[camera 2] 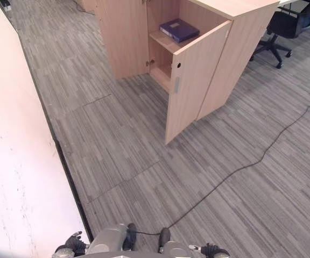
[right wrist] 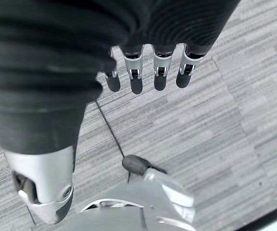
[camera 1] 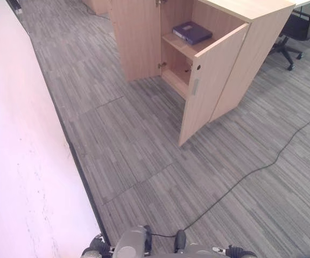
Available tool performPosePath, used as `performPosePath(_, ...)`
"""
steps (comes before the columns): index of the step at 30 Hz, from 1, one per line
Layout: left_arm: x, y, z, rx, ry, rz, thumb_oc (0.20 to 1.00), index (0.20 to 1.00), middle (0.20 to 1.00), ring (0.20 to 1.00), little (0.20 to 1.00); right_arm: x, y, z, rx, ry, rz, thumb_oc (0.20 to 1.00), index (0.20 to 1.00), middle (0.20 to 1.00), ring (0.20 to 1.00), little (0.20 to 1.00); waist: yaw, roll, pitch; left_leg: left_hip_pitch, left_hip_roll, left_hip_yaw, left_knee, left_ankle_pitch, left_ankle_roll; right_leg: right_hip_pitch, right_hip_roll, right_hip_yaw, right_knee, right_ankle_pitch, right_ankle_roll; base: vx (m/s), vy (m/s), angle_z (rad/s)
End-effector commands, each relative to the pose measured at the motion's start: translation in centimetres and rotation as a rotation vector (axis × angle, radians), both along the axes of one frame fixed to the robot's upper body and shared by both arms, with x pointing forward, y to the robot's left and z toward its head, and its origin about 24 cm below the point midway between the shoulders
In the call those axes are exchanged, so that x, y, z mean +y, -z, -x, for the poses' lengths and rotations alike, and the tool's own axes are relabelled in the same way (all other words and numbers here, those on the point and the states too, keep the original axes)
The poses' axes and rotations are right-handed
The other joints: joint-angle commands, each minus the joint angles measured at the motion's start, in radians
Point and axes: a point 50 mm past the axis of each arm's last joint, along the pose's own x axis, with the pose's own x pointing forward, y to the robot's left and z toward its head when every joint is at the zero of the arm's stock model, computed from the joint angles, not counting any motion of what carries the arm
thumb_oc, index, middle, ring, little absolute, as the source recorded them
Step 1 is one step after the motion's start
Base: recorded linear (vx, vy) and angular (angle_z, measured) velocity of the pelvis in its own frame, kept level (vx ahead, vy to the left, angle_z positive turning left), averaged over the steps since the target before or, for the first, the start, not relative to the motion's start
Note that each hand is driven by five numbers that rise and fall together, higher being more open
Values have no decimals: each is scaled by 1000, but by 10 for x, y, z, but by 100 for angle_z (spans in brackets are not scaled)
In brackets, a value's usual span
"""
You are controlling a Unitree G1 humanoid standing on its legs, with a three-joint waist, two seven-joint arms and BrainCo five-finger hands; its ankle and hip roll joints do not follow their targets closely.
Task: Put the empty folder in the office cabinet
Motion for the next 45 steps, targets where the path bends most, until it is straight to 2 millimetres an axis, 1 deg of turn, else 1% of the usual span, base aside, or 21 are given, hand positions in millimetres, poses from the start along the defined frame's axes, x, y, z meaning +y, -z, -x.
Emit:
performPosePath(1,0,4,22,56,-26,11,1000,1000,1000,1000,1000,-12,-1,12,51,-53,60,1000,1000,1000,1000,1000,24,26,-39,-27,70,12,-345,145,9,85,-21,3,8,-47,125,286,122,10)
performPosePath(5,-2,6,31,83,-47,20,1000,1000,1000,1000,1000,-13,-1,15,62,-58,60,1000,1000,1000,1000,1000,36,37,-53,-40,104,72,-430,147,4,118,-25,-8,8,-64,143,291,143,9)
performPosePath(6,-2,8,41,109,-56,17,1000,1000,1000,1000,1000,-10,1,21,88,-68,49,1000,1000,1000,1000,1000,44,47,-76,-21,102,79,-430,195,-1,139,-33,-12,8,-77,157,353,185,-11)
performPosePath(7,-2,8,41,109,-56,17,1000,1000,1000,1000,1000,-10,1,21,89,-68,49,1000,1000,1000,1000,1000,44,47,-76,-21,102,79,-430,195,-1,139,-33,-12,8,-77,157,353,191,-11)
performPosePath(9,3,7,46,121,-73,5,1000,1000,1000,1000,1000,-5,3,28,118,-86,27,1000,1000,1000,1000,1000,56,35,-109,12,63,74,-430,173,21,156,-91,-11,21,-74,182,330,221,-14)
performPosePath(11,4,7,46,119,-74,3,1000,1000,1000,1000,1000,-2,4,30,123,-92,15,1000,1000,1000,1000,1000,60,31,-121,24,47,78,-430,161,31,153,-116,-10,41,-70,196,284,222,-19)
performPosePath(13,7,6,43,108,-72,-6,1000,1000,1000,1000,1000,2,5,27,118,-101,2,1000,1000,1000,1000,1000,65,17,-134,60,4,86,-430,125,57,136,-185,-5,110,-16,226,301,292,-8)
performPosePath(16,11,3,35,82,-56,-20,1000,1000,1000,1000,1000,4,4,16,69,-83,-11,1000,1000,1000,1000,1000,68,5,-134,115,-73,89,-430,72,104,89,-279,-4,267,120,256,230,300,-4)
performPosePath(17,13,3,34,76,-57,-22,1000,1000,1000,1000,1000,4,3,12,49,-68,-14,1000,1000,1000,1000,1000,66,7,-132,133,-97,86,-430,54,121,70,-310,-8,341,179,256,332,450,-2)
performPosePath(18,15,2,33,72,-60,-28,1000,1000,1000,1000,1000,2,2,7,29,-58,-15,1000,1000,1000,1000,1000,63,6,-122,182,-154,64,-430,3,154,37,-377,-8,510,282,272,225,365,13)
performPosePath(19,15,2,33,70,-60,-28,1000,1000,1000,1000,1000,2,2,7,27,-58,-15,1000,1000,1000,1000,1000,65,11,-122,174,-150,74,-430,19,161,31,-374,-16,504,293,260,258,361,22)
performPosePath(21,22,0,32,72,-58,-46,1000,1000,1000,1000,1000,3,1,1,-1,-66,-13,1000,1000,1000,1000,1000,54,15,-99,236,-192,49,-430,-47,189,-31,-439,-43,697,344,285,227,302,50)
performPosePath(22,22,0,32,72,-58,-46,1000,1000,1000,1000,1000,3,1,1,-1,-67,-13,1000,1000,1000,1000,1000,54,14,-99,236,-194,50,-430,-47,189,-35,-442,-41,702,342,286,254,186,75)
performPosePath(23,21,0,29,63,-55,-47,1000,1000,1000,1000,1000,6,0,-7,-31,-78,-18,1000,1000,1000,1000,1000,37,35,-73,272,-170,21,-430,-57,183,-123,-409,-47,724,246,245,171,-7,54)
performPosePath(25,20,0,28,61,-50,-46,1000,1000,1000,1000,1000,6,-1,-8,-35,-80,-20,1000,1000,1000,1000,1000,28,44,-60,287,-159,7,-430,-55,180,-153,-381,-38,702,209,229,126,-48,28)
performPosePath(26,17,1,28,66,-35,-42,1000,1000,1000,1000,1000,7,-2,-14,-51,-77,-25,1000,1000,1000,1000,1000,3,65,-30,308,-137,-13,-430,-36,174,-218,-291,-23,603,165,181,29,-67,45)
performPosePath(27,16,1,28,66,-35,-42,1000,1000,1000,1000,1000,7,-2,-14,-51,-77,-25,1000,1000,1000,1000,1000,3,67,-30,309,-135,-14,-430,-36,174,-215,-288,-25,600,166,180,75,-106,62)
performPosePath(29,13,2,31,81,-24,-34,1000,1000,1000,1000,1000,9,-2,-15,-57,-72,-32,1000,1000,1000,1000,1000,-23,60,-6,347,-132,-48,-430,-49,158,-266,-190,18,438,161,177,148,-136,58)
performPosePath(33,13,2,31,83,-3,-33,1000,1000,1000,1000,1000,9,1,-6,-33,-40,-35,1000,1000,1000,1000,1000,-45,16,-1,391,-148,-124,-430,-80,140,-261,-98,112,180,191,203,192,-136,38)
performPosePath(37,13,3,37,102,-24,-30,1000,1000,1000,1000,1000,11,4,7,16,-33,-47,1000,1000,1000,1000,1000,-38,4,-35,385,-135,-140,-430,-90,134,-201,-76,115,109,189,193,180,-138,73)
performPosePath(45,10,4,38,106,-13,-23,1000,1000,1000,1000,1000,13,5,11,39,-83,-37,1000,1000,1000,1000,1000,-30,2,-65,402,-83,-163,-430,-104,109,-149,-38,79,88,144,170,157,-116,8)
